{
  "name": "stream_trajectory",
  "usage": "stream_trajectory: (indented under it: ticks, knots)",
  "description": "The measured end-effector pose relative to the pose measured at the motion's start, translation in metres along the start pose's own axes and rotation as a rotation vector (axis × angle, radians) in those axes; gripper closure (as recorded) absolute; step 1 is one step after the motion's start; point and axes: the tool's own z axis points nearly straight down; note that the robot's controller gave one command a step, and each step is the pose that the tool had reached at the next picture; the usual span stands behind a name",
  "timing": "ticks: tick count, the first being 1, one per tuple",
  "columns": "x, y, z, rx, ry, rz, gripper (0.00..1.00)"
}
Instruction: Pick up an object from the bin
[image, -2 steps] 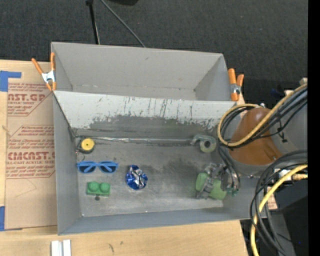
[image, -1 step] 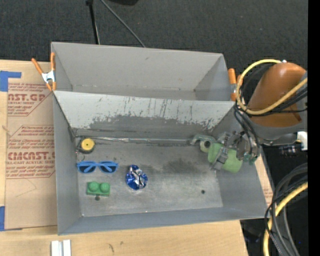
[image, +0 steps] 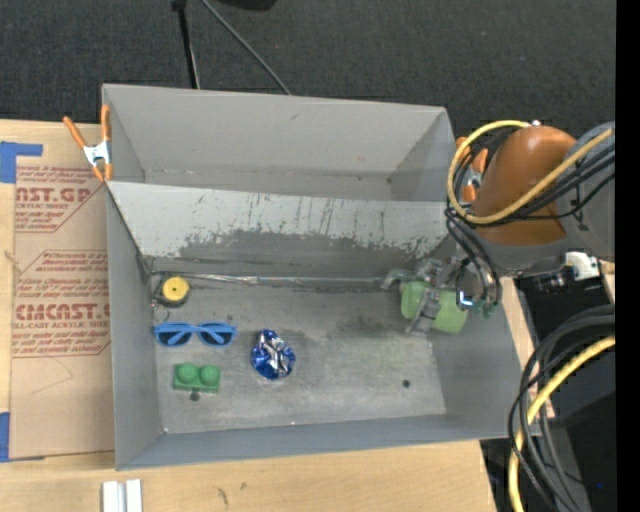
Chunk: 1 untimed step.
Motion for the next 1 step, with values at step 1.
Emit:
stream_trajectory:
  ticks: [1]
  knots:
    - [-0.0025,0.0001,-0.0965,-0.002,-0.011,-0.009,1.0]
